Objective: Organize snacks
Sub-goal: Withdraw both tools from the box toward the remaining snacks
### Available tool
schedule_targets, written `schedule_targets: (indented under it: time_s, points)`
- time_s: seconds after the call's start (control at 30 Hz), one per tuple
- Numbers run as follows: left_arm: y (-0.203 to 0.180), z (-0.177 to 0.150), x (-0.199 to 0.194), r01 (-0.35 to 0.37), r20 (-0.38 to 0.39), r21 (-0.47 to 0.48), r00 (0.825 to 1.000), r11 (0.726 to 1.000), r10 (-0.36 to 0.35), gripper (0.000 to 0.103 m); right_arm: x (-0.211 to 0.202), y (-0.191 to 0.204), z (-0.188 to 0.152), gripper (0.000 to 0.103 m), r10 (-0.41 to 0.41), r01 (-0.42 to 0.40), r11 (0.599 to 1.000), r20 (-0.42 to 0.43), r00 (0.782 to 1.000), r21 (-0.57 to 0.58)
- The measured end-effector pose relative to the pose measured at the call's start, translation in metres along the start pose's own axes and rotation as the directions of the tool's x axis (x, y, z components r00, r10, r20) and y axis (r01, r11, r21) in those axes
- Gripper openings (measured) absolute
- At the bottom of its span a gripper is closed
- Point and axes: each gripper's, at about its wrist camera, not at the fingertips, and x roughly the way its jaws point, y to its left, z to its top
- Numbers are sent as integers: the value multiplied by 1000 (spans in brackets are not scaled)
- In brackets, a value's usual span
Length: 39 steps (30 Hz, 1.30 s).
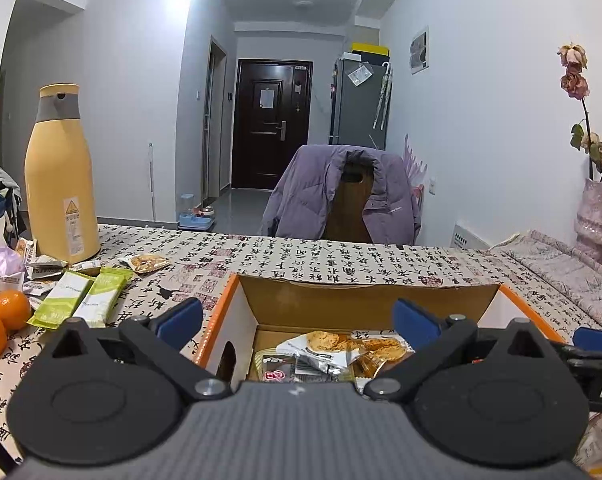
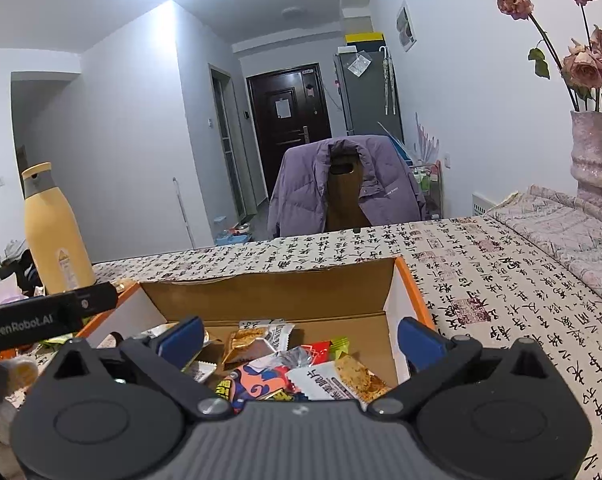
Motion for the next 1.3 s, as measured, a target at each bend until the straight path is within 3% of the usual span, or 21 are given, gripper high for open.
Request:
schedule_targets:
  time_s: [0.23,0.53,1.3]
  points:
    - [6,20,-21,47,-6,-78,999,996,-48,103,-13,3,13,103,3,-3,1000,20,1000,-3]
    - [9,26,-65,46,19,-69,999,997,-45,103,-56,16,25,103,11,-10,1000,59,998,-18]
    - [41,-45,-158,53,-42,-36,998,998,-54,103,-147,38,-47,103,16,-17,999,-15,1000,-48]
